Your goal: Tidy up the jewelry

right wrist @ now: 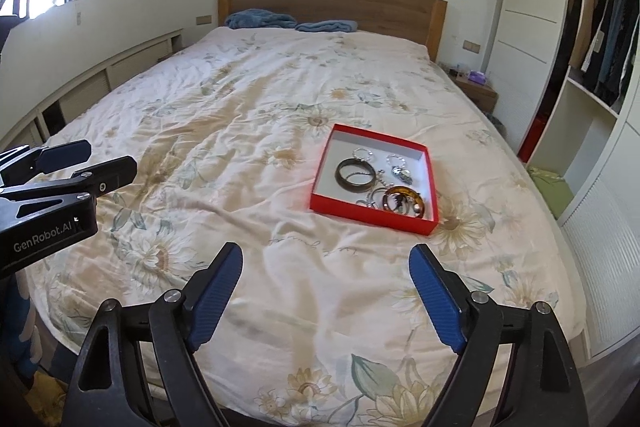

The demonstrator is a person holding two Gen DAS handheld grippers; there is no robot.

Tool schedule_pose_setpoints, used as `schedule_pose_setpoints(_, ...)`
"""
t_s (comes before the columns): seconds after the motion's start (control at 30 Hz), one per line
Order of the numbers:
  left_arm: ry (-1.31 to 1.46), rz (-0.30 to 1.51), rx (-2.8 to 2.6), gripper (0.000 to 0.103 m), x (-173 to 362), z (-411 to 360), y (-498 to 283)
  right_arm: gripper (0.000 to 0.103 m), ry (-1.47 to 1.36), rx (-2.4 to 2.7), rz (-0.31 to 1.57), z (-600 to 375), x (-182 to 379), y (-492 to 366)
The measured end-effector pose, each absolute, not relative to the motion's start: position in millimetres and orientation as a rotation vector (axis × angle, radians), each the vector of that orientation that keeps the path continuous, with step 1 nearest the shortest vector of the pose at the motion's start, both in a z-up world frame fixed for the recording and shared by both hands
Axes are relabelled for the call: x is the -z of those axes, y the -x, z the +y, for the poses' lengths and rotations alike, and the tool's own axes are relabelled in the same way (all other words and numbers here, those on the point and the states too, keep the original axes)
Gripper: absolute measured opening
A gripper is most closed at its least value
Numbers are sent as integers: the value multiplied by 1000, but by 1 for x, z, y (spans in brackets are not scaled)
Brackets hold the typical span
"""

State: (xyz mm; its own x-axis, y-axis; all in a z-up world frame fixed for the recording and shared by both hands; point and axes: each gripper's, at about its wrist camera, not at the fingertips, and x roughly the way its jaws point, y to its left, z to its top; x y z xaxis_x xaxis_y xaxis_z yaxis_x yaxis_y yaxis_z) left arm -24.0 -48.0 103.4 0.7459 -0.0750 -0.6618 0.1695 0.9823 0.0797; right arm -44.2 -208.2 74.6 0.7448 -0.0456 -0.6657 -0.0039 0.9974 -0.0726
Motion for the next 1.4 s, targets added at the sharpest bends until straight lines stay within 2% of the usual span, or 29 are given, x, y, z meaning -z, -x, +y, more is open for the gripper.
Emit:
schedule_pose_setpoints(0.43,-125,746,143,64,-93,-56,13,91,101,47,702,-209,-80,43)
schedule_pose_setpoints(1.4,-129,756,163,64,-90,-65,9,92,90,46,701,-217,-80,39)
